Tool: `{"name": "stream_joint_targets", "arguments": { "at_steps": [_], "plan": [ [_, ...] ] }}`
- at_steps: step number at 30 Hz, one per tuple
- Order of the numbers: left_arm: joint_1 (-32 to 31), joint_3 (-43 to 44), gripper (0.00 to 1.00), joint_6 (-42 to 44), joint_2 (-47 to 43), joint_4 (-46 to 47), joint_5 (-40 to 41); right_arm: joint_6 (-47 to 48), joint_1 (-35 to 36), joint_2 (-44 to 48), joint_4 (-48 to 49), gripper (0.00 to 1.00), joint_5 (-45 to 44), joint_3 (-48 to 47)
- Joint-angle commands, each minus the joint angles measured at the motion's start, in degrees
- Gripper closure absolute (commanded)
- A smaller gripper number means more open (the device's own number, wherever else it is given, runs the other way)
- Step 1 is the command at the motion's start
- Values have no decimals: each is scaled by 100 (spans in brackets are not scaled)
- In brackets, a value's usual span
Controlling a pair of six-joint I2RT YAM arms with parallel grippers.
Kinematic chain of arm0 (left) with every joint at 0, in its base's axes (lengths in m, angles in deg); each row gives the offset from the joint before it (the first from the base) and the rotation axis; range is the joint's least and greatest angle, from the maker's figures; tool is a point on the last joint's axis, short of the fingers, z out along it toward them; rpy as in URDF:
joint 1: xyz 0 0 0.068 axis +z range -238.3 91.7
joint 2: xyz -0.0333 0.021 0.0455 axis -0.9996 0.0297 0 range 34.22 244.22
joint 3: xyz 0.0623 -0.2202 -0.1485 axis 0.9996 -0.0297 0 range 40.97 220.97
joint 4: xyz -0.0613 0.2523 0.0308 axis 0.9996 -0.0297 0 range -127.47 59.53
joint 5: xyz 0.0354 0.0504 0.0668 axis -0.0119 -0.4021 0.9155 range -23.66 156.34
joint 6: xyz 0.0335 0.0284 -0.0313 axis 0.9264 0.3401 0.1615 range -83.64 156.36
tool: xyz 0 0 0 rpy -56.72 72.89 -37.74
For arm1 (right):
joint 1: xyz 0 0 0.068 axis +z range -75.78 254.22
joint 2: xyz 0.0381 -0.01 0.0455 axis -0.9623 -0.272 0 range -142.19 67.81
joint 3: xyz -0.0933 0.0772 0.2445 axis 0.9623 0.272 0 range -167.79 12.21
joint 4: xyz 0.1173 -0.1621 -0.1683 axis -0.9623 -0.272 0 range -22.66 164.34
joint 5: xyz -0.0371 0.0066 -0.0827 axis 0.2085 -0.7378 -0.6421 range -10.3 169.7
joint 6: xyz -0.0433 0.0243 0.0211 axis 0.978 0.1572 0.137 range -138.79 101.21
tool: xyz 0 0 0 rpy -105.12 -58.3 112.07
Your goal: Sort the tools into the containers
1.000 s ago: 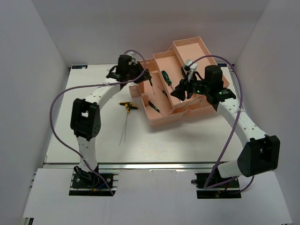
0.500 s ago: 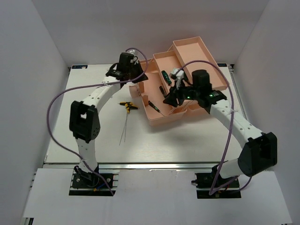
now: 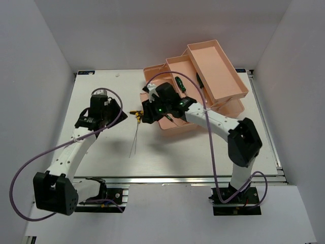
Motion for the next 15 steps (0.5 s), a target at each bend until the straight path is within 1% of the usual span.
{"name": "stream_joint_targets", "arguments": {
  "at_steps": [1,7,8,10,15],
  "plan": [
    [-42,-161,37,-227,-737,-208,446,-1189,234,-415,-63,51,-661,-477],
    [-42,-178,35,-183,-1555,-796,1007,-1831,507,-1171,192,53,-1566,-775],
    [-42,-204,35,-200,-1660,-858,1078,-1937,516,-1268,227,54,-1585,-811],
    [-42,-292,34,-253,-1994,-1016,1210,-2008,586,-1497,306,54,-1996,-899],
    [-42,-565,34,-464,-2566,-1236,1316,-2148,700,-1953,482,57,-2560,-1216]
  ]
}}
